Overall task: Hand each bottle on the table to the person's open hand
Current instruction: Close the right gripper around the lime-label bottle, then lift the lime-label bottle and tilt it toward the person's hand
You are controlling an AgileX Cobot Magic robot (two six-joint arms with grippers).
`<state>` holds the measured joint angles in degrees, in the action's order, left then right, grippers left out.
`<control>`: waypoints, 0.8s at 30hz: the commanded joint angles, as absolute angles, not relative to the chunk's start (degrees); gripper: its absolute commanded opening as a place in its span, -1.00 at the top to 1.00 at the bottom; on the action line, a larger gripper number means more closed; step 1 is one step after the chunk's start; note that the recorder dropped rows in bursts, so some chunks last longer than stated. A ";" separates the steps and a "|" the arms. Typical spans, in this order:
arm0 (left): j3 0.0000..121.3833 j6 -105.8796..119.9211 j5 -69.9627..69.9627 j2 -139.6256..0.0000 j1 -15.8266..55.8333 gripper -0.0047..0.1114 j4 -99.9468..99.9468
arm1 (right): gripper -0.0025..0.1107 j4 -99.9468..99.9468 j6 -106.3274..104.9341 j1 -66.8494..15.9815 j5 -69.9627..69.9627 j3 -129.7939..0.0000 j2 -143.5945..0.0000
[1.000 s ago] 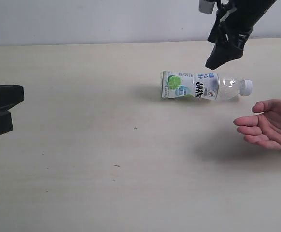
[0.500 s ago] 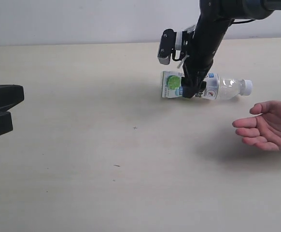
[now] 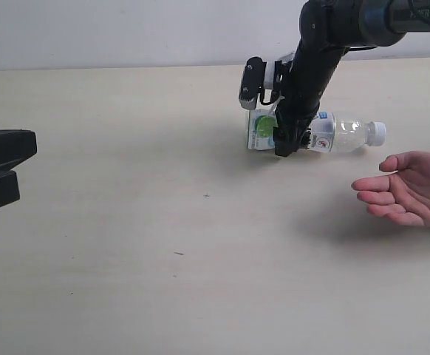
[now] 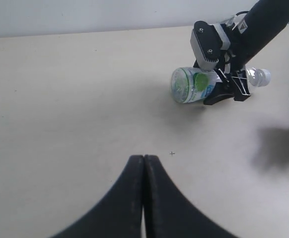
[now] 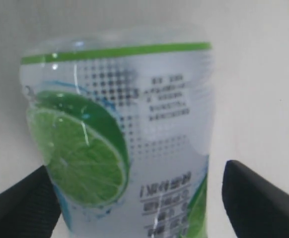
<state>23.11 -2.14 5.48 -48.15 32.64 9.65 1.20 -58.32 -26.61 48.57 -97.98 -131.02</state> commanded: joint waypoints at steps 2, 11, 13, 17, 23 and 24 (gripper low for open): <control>22.79 -2.03 4.50 -47.87 32.46 0.92 9.62 | -0.39 0.97 -58.39 -26.70 48.31 -98.72 -130.89; 22.79 -2.03 4.50 -47.87 32.46 0.92 9.62 | 0.73 0.97 -58.39 -26.70 48.23 -98.72 -130.89; 22.79 -2.03 4.50 -47.87 32.46 0.92 9.62 | 0.96 0.97 -58.39 -26.70 48.23 -98.72 -130.89; 22.79 -2.03 4.50 -47.87 32.46 0.92 9.62 | 0.96 0.97 -58.69 -26.70 48.23 -98.72 -130.31; 22.79 -2.03 4.50 -47.87 32.46 0.92 9.62 | 0.96 0.97 -58.58 -26.70 47.69 -98.72 -127.95; 22.79 -2.03 4.50 -47.87 32.46 0.92 9.62 | 0.96 0.97 -58.58 -26.70 47.69 -98.83 -127.54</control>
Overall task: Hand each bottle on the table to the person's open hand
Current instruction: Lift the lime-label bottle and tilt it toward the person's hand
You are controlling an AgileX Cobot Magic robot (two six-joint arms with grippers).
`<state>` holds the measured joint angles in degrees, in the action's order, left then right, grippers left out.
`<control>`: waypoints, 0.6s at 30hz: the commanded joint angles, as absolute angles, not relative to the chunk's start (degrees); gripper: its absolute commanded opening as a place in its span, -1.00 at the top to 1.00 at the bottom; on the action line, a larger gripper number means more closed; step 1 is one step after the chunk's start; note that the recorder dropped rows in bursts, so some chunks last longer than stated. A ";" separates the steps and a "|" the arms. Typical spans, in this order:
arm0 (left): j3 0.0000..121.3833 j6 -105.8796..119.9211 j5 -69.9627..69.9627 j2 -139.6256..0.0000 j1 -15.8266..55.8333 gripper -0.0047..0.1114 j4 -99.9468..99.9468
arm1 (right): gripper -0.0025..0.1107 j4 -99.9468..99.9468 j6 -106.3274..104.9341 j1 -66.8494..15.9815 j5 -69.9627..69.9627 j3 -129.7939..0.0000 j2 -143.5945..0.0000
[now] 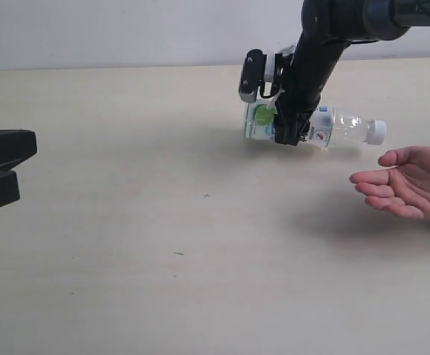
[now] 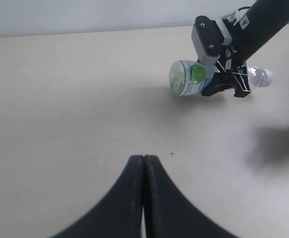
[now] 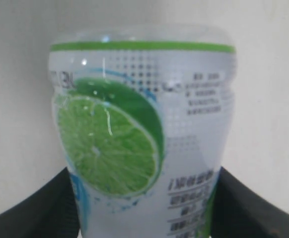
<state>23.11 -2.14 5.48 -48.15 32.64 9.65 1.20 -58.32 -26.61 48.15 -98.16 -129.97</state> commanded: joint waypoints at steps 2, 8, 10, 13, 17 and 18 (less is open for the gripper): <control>22.79 -2.03 4.50 -47.87 32.46 0.92 9.62 | 0.96 0.97 -58.46 -26.70 47.69 -99.09 -126.70; 22.79 -2.03 4.50 -47.87 32.46 0.92 9.62 | 0.96 1.60 -56.13 -26.70 48.02 -99.84 -124.29; 22.79 -2.03 4.50 -47.87 32.46 0.92 9.62 | 0.96 1.60 -54.45 -26.70 48.02 -99.84 -123.34; 22.79 -2.03 4.50 -47.87 32.46 0.92 9.62 | 0.96 1.60 -51.05 -26.70 48.02 -99.84 -121.80; 22.79 -2.03 4.50 -47.87 32.46 0.92 9.62 | 0.96 1.60 -43.26 -26.70 48.24 -99.84 -119.26; 22.79 -2.03 4.50 -47.87 32.46 0.92 9.62 | 0.96 1.47 -41.28 -26.70 48.24 -99.84 -118.40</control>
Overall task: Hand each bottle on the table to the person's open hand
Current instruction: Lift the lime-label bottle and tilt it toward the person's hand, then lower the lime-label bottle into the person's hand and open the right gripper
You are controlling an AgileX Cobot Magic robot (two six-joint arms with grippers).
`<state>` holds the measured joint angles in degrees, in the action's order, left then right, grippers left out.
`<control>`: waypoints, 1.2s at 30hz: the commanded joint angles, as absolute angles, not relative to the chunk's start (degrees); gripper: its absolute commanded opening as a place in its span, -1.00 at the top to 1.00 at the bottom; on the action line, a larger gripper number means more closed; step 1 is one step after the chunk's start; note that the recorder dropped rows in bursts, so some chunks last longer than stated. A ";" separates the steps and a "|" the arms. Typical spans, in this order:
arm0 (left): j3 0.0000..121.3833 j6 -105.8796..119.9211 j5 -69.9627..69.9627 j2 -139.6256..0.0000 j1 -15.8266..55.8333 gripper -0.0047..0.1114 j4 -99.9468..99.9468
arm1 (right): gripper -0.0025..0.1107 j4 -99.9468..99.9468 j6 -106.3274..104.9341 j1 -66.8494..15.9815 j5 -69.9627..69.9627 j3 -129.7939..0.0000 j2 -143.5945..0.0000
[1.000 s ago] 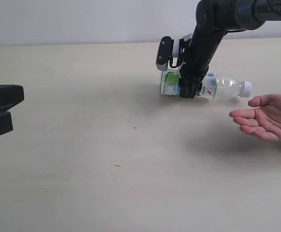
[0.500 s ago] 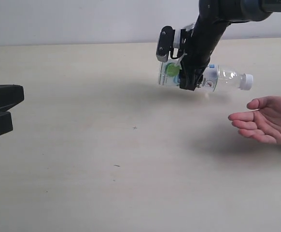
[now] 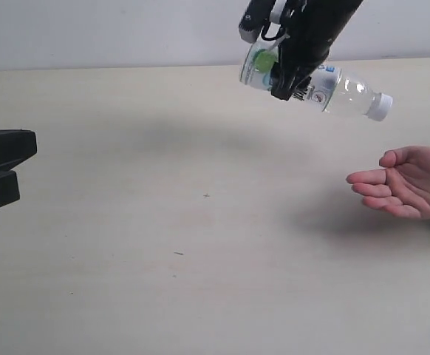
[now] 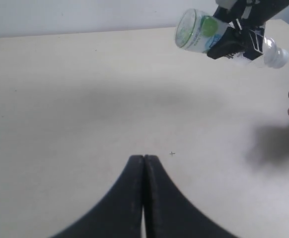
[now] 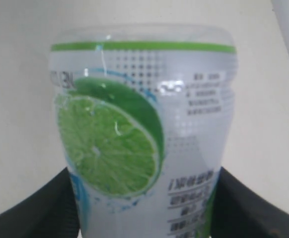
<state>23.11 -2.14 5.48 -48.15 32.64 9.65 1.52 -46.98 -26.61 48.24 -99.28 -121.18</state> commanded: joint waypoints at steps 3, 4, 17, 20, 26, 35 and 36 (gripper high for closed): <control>22.79 -2.03 4.50 -47.87 32.46 0.92 9.62 | 0.96 1.47 -35.16 -26.70 48.50 -99.84 -116.24; 22.79 -2.03 4.50 -47.87 32.46 0.92 9.62 | 0.96 1.47 -32.52 -26.70 48.90 -99.84 -115.49; 22.79 -2.03 4.50 -47.87 32.46 0.92 9.62 | 0.96 1.04 -17.68 -26.70 60.47 -99.84 -111.99; 22.79 -2.03 4.50 -47.87 32.46 0.92 9.62 | 0.96 0.99 -16.34 -26.70 62.99 -99.84 -112.01; 22.79 -2.03 4.50 -47.87 32.46 0.92 9.62 | 0.96 0.73 -15.12 -26.70 68.86 -99.84 -112.01; 22.79 -2.03 4.50 -47.87 32.46 0.92 9.62 | 0.96 -4.88 -10.11 -26.70 69.96 -99.84 -110.18; 22.79 -2.03 4.50 -47.87 32.46 0.92 9.62 | 0.96 -4.88 -10.11 -26.70 69.96 -99.84 -109.52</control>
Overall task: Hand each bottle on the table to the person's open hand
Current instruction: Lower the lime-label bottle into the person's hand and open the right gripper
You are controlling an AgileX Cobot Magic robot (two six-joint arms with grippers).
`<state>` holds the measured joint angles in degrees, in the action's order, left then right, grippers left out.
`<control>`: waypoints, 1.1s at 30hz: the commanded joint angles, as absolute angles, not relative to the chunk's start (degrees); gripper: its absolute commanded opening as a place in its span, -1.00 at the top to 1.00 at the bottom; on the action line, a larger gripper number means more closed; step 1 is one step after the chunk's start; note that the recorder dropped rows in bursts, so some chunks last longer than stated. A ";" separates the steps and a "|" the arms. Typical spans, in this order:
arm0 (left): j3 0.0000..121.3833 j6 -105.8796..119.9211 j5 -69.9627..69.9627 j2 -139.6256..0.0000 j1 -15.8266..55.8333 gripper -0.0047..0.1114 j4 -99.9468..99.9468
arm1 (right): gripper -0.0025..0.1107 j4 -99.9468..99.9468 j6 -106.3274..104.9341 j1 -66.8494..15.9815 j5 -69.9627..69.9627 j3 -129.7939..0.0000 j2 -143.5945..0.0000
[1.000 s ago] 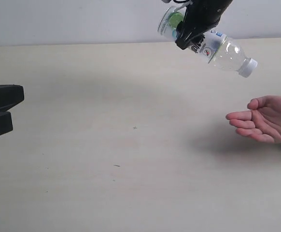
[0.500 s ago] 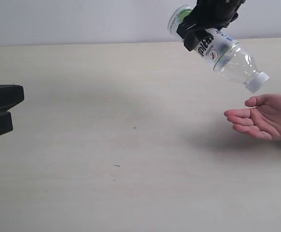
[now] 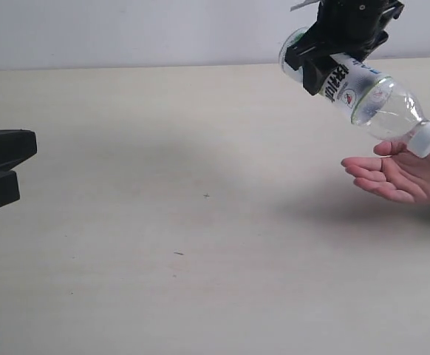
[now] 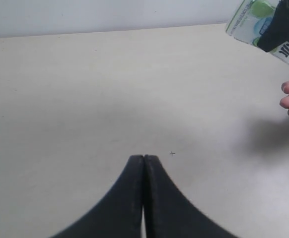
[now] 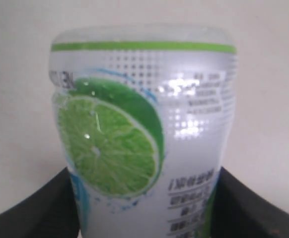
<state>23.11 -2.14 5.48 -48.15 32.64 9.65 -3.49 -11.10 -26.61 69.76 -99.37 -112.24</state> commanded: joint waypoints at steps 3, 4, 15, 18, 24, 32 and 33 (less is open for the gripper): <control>22.79 -2.03 4.50 -47.87 32.46 0.92 9.62 | 0.96 -4.88 -9.79 -26.70 69.96 -99.84 -107.07; 22.79 -2.03 4.50 -47.87 32.46 0.92 9.62 | 0.96 -4.88 -9.79 -26.70 69.96 -99.84 -106.35; 22.79 -2.03 4.50 -47.87 32.46 0.92 9.62 | 0.96 -4.88 -5.83 -26.70 69.96 -97.43 -95.22; 22.79 -2.03 4.50 -47.87 32.46 0.92 9.62 | 0.96 -4.88 -4.79 -26.70 69.96 -93.65 -91.71; 22.79 -2.03 4.50 -47.87 32.46 0.92 9.62 | 0.96 -6.34 -0.61 -26.70 69.96 -83.20 -87.43; 22.79 -2.03 4.50 -47.87 32.46 0.92 9.62 | 0.96 -16.18 12.30 -26.70 66.08 -71.68 -87.40; 22.79 -2.03 4.50 -47.87 32.46 0.92 9.62 | 0.96 -16.18 13.18 -26.70 63.67 -70.38 -87.40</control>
<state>23.11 -2.14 5.48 -48.15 32.64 9.65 -14.54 9.80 -26.61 68.85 -73.21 -87.91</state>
